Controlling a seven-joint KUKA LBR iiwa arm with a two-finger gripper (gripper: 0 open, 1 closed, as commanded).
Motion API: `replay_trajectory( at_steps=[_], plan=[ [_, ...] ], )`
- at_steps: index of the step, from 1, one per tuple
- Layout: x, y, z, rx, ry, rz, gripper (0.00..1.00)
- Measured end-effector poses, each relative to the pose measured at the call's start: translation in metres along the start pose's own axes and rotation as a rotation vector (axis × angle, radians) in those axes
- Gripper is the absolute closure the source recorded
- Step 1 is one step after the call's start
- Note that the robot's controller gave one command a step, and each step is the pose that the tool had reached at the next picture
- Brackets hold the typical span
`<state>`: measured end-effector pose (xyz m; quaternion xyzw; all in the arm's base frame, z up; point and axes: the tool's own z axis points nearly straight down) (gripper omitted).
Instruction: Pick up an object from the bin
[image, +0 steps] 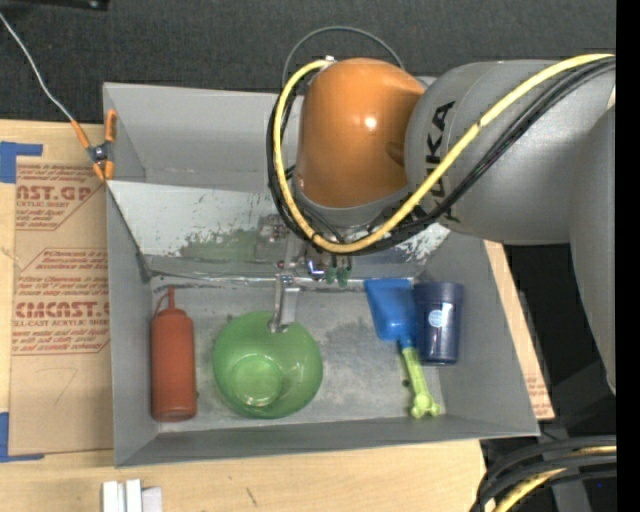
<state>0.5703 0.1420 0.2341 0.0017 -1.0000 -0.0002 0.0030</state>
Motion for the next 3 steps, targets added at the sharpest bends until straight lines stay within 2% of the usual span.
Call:
replay_trajectory(
  at_steps=[1,2,3],
  plan=[
    [-0.001,-0.001,-0.005,-0.001,-0.008,0.003,0.00],
    [0.027,-0.022,0.084,-0.001,-0.006,-0.052,0.00],
    [0.033,-0.031,0.104,-0.003,-0.009,0.062,0.00]
  ],
)
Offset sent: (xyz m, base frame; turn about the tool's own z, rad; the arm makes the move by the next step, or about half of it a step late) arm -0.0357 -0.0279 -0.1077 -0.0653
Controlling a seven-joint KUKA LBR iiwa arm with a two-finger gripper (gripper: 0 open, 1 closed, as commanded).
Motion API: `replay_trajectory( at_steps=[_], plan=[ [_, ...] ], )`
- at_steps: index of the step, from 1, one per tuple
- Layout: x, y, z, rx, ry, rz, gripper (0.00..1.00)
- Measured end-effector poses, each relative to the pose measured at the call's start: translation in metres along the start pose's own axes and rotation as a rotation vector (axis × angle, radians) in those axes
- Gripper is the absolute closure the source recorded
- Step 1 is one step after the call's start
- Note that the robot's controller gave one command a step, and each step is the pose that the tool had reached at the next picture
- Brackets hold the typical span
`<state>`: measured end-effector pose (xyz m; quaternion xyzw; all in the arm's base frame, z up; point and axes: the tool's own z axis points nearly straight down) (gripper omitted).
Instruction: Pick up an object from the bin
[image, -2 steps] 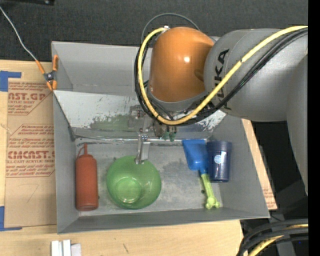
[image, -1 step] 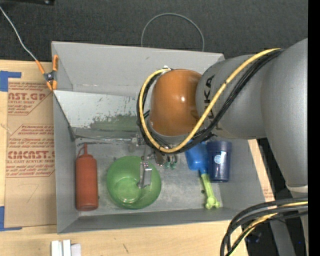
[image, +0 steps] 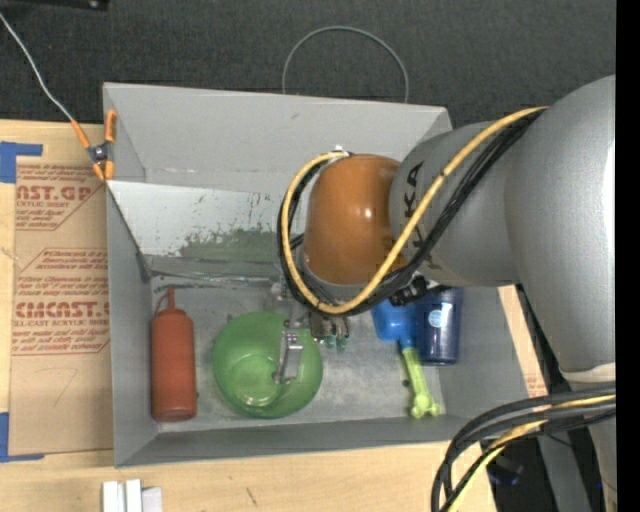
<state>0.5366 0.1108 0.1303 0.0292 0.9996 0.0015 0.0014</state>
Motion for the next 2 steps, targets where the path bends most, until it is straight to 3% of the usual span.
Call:
replay_trajectory(
  at_steps=[1,2],
  plan=[
    [0.000,0.005,0.054,0.000,-0.002,-0.165,0.00],
    [-0.009,-0.008,0.058,-0.004,-0.001,0.031,1.00]
  ],
)
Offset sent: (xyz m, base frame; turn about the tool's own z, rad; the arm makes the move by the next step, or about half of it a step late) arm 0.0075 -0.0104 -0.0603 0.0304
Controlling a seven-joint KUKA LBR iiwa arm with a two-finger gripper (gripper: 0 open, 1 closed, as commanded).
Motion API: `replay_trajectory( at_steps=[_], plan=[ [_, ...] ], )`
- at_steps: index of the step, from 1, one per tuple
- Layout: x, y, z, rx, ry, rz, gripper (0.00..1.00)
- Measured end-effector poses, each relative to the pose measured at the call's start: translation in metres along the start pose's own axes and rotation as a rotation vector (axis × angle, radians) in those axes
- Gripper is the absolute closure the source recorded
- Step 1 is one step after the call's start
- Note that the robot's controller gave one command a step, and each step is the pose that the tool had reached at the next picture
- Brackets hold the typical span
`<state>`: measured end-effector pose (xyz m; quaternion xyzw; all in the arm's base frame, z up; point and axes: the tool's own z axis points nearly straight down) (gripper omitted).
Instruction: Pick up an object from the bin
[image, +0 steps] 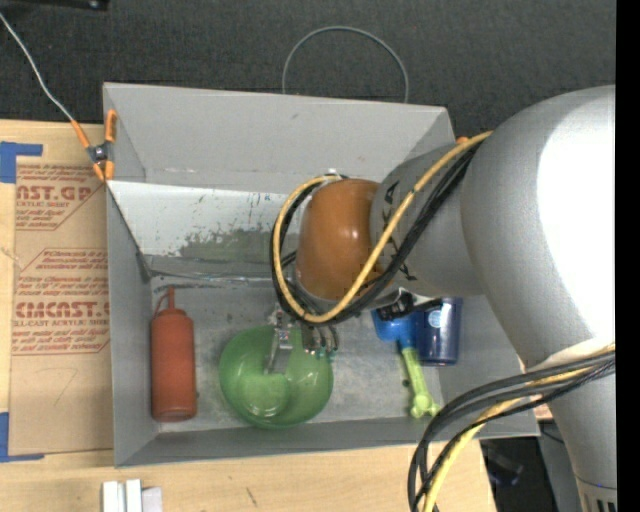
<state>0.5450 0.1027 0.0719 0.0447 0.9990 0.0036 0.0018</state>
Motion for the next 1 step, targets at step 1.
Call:
replay_trajectory(
  at_steps=[1],
  plan=[
    [0.0000,0.0000,0.0000,0.000,0.000,0.000,1.00]
  ],
)
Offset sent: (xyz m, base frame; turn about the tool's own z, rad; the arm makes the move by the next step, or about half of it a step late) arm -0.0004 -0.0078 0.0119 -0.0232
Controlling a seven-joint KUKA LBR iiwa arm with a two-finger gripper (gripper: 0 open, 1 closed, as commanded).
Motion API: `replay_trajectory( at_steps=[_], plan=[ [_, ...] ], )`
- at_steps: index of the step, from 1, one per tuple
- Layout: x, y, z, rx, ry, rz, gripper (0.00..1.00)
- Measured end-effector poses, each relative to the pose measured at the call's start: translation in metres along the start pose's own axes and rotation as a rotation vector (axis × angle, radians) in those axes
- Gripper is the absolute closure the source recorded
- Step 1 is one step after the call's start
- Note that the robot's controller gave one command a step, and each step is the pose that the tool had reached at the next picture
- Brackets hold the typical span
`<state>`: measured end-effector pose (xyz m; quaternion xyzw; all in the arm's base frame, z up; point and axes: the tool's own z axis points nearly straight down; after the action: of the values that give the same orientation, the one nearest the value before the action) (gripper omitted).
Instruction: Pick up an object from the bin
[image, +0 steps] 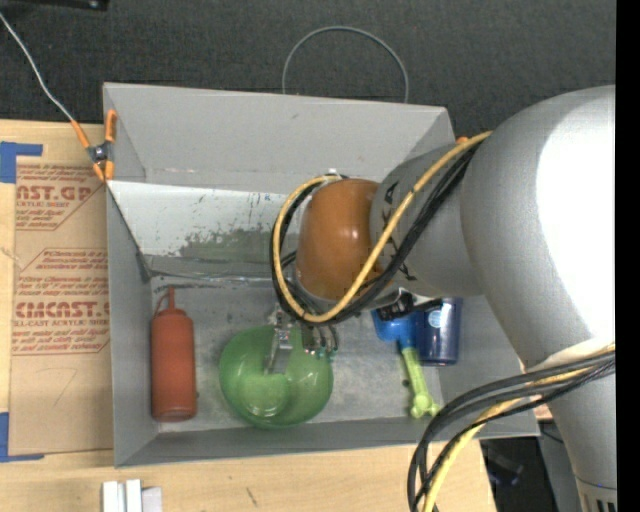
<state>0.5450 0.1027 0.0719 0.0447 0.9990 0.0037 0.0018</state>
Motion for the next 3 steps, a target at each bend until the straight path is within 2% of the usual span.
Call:
replay_trajectory(
  at_steps=[1,2,3],
  plan=[
    [0.000,-0.007,-0.012,-0.001,-0.001,-0.023,1.00],
    [-0.010,-0.013,-0.098,0.001,0.002,-0.036,1.00],
    [-0.014,-0.013,-0.161,-0.002,-0.005,-0.034,1.00]
  ],
)
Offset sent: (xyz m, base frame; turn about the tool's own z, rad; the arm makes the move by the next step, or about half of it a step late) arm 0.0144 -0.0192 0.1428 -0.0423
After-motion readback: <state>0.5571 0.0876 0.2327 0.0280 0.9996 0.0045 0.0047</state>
